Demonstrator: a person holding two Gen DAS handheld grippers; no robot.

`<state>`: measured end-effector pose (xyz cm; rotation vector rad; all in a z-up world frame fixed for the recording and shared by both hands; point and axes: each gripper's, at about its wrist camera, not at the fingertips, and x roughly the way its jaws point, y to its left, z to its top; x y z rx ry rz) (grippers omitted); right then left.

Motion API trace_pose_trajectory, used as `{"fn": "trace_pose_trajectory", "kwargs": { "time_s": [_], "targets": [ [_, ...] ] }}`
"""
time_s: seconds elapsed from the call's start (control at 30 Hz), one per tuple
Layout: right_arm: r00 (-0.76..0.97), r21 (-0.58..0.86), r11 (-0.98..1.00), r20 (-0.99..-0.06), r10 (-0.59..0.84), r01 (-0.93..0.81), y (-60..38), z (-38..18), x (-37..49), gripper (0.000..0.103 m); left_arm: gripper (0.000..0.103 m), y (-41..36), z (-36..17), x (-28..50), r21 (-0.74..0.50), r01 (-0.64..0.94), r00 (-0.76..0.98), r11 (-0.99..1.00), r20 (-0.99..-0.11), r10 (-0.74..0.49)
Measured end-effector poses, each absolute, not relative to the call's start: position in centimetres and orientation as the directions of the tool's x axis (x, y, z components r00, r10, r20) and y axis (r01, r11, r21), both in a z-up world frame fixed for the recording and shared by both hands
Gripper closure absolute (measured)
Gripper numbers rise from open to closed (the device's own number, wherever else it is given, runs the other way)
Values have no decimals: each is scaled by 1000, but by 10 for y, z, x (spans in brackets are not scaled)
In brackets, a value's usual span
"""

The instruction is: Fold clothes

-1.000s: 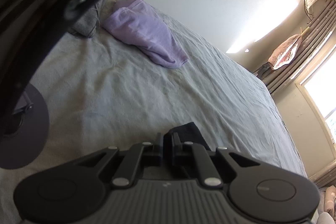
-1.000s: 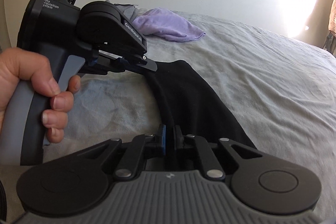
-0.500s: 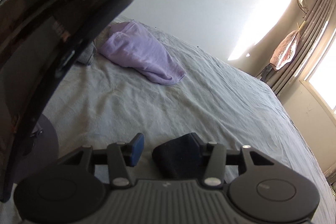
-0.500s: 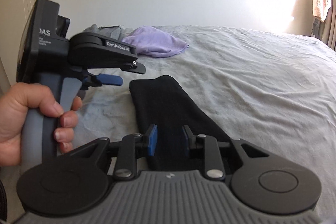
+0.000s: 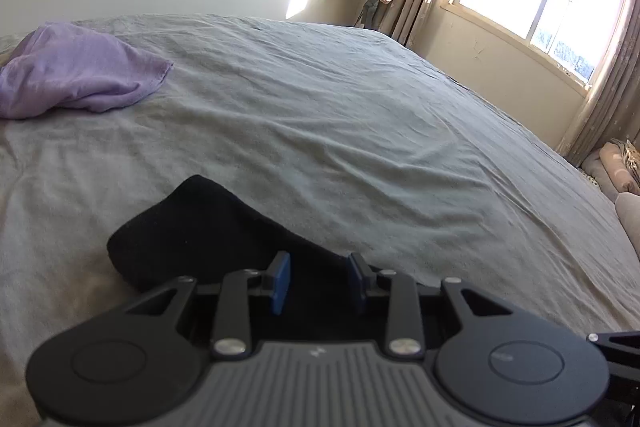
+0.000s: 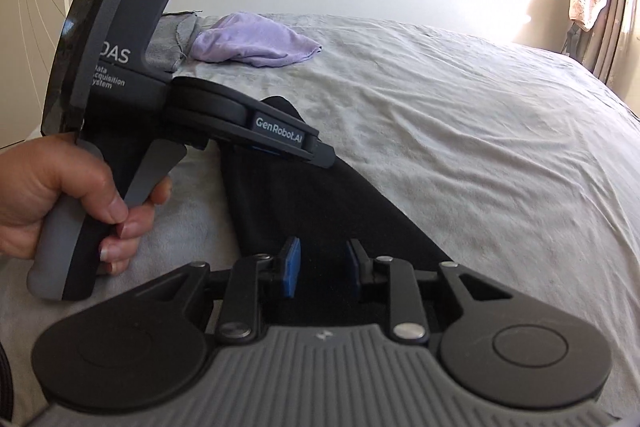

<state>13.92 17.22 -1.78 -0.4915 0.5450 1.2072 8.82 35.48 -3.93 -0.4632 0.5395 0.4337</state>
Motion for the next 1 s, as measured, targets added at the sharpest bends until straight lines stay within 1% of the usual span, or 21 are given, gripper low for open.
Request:
{"fn": "trace_pose_trajectory", "kwargs": {
  "time_s": [0.07, 0.17, 0.27, 0.3, 0.33, 0.4, 0.53, 0.73, 0.8, 0.87, 1.0],
  "targets": [
    [281, -75, 304, -633, 722, -950, 162, -16, 137, 75, 70, 364, -39, 84, -289, -526, 768, 800, -567, 299],
    [321, -88, 344, -626, 711, -935, 146, -12, 131, 75, 71, 383, -38, 76, -312, -571, 757, 759, -559, 339],
    [386, -108, 410, -610, 692, -906, 127, -5, 128, 75, 70, 390, -32, 68, -297, -630, 726, 718, -553, 409],
    [412, -112, 439, -604, 683, -892, 118, -2, 127, 75, 65, 390, -30, 66, -299, -641, 721, 707, -550, 421],
    [438, -116, 468, -596, 673, -876, 108, 1, 126, 75, 58, 389, -27, 65, -304, -647, 718, 699, -550, 426],
    [491, -121, 531, -590, 641, -839, 88, 5, 127, 75, 55, 382, -21, 67, -320, -629, 734, 708, -545, 405],
    [580, -143, 641, -603, 548, -754, 57, 1, 137, 75, 53, 350, -14, 77, -348, -514, 798, 784, -529, 289],
    [628, -148, 739, -649, 429, -658, 35, -18, 160, 75, 50, 301, -18, 92, -304, -376, 824, 875, -543, 166],
    [631, -152, 750, -660, 408, -644, 37, -28, 170, 75, 49, 294, -24, 96, -283, -363, 812, 888, -563, 152],
    [631, -130, 759, -653, 418, -637, 35, -31, 182, 75, 49, 291, -29, 99, -265, -365, 798, 892, -583, 153],
    [648, -134, 768, -637, 417, -626, 47, -33, 210, 75, 47, 293, -31, 100, -257, -366, 793, 894, -589, 155]
  ]
}}
